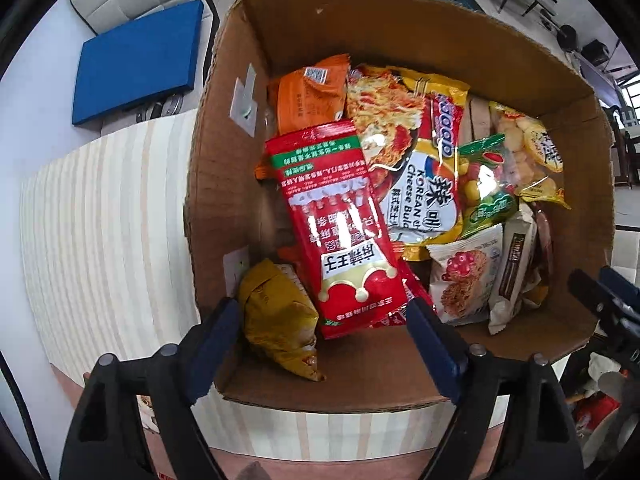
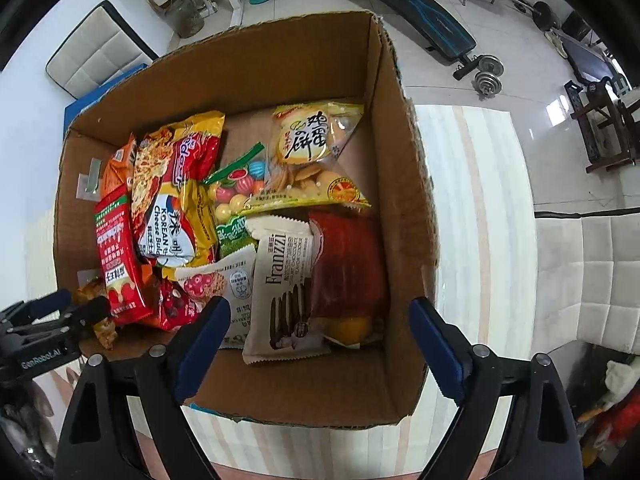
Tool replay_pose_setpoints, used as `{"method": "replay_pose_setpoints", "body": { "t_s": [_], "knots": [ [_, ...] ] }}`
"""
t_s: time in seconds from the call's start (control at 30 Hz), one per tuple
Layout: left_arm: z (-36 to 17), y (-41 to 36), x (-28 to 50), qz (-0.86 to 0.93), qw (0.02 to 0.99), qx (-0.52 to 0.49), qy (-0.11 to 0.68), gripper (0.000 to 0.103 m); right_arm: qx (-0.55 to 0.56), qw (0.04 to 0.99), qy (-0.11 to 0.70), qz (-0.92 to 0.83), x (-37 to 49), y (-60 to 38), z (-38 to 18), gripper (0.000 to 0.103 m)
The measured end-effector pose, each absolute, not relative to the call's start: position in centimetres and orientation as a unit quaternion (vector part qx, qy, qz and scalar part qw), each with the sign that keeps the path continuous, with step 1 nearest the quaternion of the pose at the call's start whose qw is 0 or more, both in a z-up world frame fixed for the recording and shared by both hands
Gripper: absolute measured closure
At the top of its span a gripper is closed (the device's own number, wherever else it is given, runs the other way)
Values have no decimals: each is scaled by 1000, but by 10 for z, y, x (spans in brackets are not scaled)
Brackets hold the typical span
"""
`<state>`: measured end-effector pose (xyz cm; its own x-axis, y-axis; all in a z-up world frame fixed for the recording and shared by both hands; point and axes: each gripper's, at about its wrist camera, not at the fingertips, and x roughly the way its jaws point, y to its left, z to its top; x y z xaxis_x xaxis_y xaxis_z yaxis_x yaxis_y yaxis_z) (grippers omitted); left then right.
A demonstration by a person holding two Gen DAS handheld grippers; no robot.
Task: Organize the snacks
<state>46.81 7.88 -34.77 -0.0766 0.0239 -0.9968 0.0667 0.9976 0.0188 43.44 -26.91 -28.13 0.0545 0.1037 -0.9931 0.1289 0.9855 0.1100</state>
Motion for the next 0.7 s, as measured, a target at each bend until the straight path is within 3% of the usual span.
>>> {"method": "replay_pose_setpoints", "body": {
  "t_s": [0.17,0.27,0.7],
  "knots": [
    [-334,76,468,-23,698,11,715,17,77,725,684,-11,426,-263,-276,7],
    [-321,68,462,-30,708,11,706,5,76,731,678,-8,418,-260,-270,6],
    [-281,54,425,-36,746,23,665,5,65,757,651,-5,383,-246,-236,6]
  ]
}}
